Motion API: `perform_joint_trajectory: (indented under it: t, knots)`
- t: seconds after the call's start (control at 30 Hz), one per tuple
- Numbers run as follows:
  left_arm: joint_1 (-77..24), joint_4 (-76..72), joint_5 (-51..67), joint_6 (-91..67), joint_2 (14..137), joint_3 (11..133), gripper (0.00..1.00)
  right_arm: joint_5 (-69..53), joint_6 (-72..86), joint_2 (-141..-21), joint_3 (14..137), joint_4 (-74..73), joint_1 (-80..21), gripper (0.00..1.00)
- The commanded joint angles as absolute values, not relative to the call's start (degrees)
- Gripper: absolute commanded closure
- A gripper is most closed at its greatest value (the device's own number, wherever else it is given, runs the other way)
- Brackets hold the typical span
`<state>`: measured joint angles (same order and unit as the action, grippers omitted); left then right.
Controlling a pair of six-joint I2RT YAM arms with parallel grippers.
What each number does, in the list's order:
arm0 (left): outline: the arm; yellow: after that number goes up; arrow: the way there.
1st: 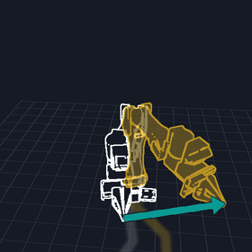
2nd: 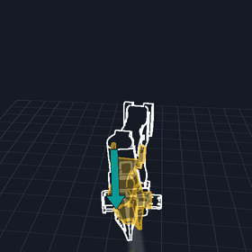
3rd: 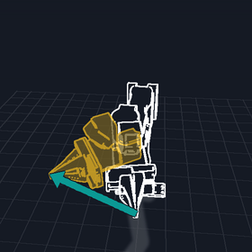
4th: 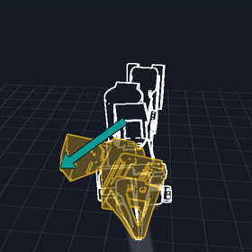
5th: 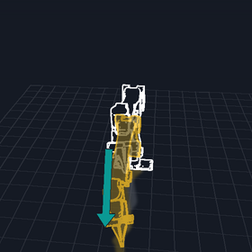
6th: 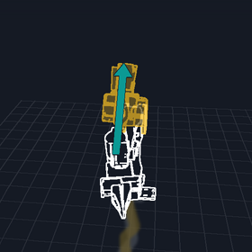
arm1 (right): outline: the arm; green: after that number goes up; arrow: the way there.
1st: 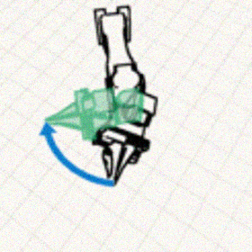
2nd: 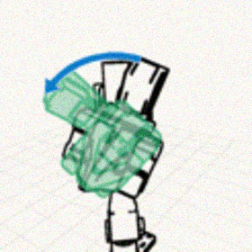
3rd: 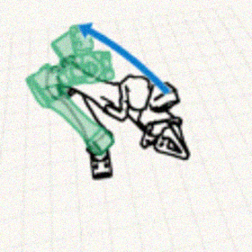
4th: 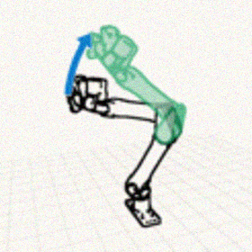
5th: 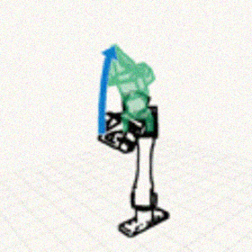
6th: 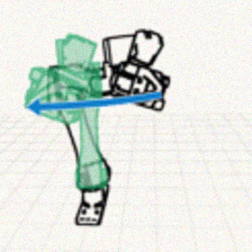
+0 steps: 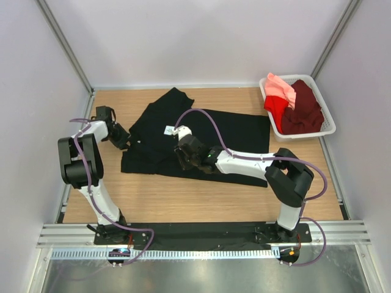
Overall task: Fold and stack the t-shirts
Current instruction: Fold the tshirt
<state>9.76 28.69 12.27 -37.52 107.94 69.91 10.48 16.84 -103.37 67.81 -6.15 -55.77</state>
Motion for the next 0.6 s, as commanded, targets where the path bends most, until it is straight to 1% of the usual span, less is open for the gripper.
perform_joint_trajectory:
  t: [0.0,0.13,0.3,0.47,0.57]
  knots:
    - [9.7,26.1,13.4,-38.4,108.2,71.2,0.7,11.9,18.1,-100.1,67.4,-2.6,-55.9,0.7]
    - [9.4,25.5,12.8,-38.8,108.0,71.6,0.78,11.2,19.0,-99.9,66.7,-2.0,-55.9,0.7]
    - [9.0,25.4,12.7,-38.8,108.5,72.2,0.86,11.4,19.2,-99.5,66.0,-1.9,-55.9,0.7]
    - [8.2,25.4,12.0,-39.0,107.5,72.2,0.99,11.2,19.4,-99.5,65.7,-1.5,-55.8,0.7]
    - [7.6,25.5,11.7,-39.6,106.3,72.7,1.0,11.3,19.2,-99.6,65.9,-1.1,-55.9,0.69]
